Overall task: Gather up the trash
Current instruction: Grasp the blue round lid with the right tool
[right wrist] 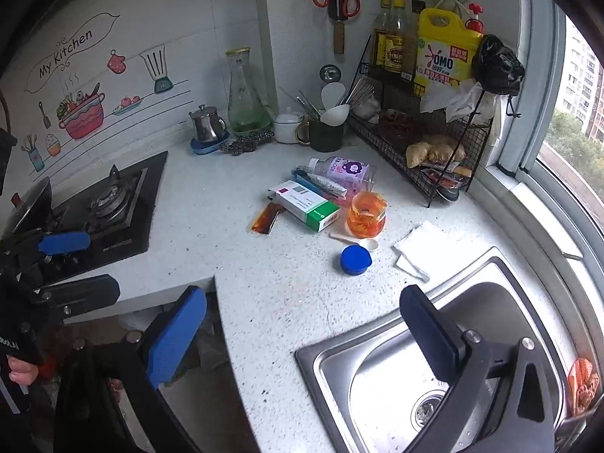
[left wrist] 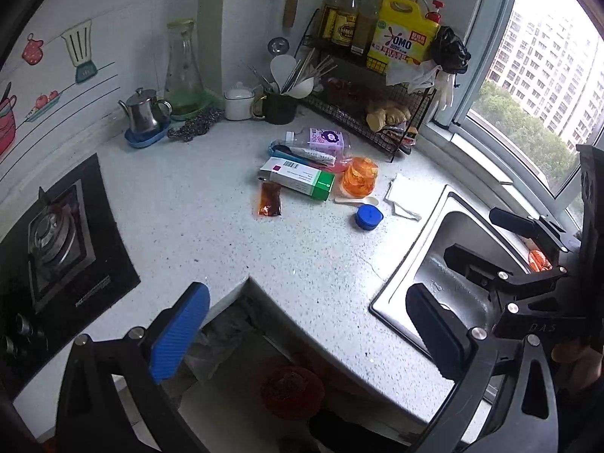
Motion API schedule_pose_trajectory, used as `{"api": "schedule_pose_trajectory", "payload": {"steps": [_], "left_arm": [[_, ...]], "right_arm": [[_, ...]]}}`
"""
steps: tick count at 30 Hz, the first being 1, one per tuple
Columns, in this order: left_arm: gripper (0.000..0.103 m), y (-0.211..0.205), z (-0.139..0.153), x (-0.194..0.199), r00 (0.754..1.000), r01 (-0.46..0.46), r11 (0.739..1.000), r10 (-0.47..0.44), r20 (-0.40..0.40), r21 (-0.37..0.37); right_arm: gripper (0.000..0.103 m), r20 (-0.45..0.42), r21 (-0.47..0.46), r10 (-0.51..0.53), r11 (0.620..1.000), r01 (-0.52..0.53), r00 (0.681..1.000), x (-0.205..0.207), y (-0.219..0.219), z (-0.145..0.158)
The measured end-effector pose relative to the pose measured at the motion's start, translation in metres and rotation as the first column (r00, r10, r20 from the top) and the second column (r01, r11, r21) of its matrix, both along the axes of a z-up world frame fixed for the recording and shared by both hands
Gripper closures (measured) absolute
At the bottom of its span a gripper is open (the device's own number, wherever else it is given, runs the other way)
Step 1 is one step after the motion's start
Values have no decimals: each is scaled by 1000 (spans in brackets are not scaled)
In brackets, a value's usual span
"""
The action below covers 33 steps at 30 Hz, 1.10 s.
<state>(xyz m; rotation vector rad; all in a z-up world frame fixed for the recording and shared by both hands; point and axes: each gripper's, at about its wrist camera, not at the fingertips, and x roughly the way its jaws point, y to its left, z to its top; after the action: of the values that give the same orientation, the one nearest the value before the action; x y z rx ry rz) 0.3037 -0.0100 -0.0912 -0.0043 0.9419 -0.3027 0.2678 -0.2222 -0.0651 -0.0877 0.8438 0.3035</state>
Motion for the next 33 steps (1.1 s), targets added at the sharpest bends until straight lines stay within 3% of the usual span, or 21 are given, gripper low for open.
{"api": "schedule_pose_trajectory", "payload": {"steps": [11, 18, 24, 27, 33], "left_arm": [[0, -37, -75, 102, 988, -10, 999, 16, -151, 39], [0, -43, -123, 135, 973, -18, 999, 27, -230, 38], [0, -47, -142, 148, 964, -14, 999, 22, -264, 31], [0, -49, -143, 152, 963, -12, 1000, 18, -269, 25], [0, -53, -141, 158, 964, 4, 1000, 1, -267, 17]], "right_arm": [[1, -172, -19, 8, 1000, -11, 985, 102, -26, -73], [10, -256, -28, 17, 999, -25, 967, 145, -30, -121], [15, -291, -31, 31, 999, -42, 956, 158, -29, -141], [23, -302, -48, 34, 998, -51, 953, 160, -27, -146], [49, -307, -68, 49, 995, -73, 951, 152, -25, -144]]}}
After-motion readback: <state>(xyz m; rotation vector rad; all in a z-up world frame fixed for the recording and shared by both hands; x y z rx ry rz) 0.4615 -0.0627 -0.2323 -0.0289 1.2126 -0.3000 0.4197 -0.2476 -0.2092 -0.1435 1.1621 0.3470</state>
